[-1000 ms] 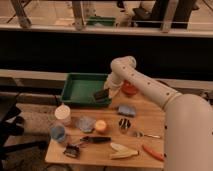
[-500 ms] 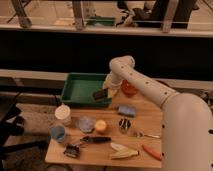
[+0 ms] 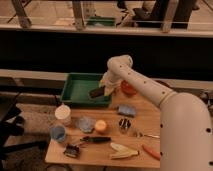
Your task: Place eraser in tray
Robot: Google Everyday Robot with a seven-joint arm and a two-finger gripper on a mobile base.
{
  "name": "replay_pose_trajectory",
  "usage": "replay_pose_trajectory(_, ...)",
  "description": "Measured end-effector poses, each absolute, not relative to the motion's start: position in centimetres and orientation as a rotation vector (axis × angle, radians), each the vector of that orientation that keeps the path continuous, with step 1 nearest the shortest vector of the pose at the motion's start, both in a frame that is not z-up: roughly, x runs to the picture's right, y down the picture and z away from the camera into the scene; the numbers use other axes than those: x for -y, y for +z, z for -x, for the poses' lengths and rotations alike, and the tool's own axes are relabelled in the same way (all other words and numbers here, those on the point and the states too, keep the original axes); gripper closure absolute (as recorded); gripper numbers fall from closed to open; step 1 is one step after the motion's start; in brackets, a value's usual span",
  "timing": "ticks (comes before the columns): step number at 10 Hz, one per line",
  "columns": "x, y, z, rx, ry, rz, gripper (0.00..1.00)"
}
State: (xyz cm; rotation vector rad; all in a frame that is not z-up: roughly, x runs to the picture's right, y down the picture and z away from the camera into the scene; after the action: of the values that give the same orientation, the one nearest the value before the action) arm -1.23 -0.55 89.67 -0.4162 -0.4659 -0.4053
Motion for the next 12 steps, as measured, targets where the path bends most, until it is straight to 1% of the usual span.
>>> replay_pose_trajectory(3,1.6,90.4,3.1,0.507,-0.437,0.385,0.98)
replay_pose_trajectory(7,1.9,91.5,4.3,0.54,-0.461,0.279,0.98)
replay_pose_trajectory(9,1.9,92.0,4.8,0.548,-0.484,0.247,0.98)
replay_pose_trajectory(12,3.0,92.9,6.1,0.561,-0.523,0.207,0.98)
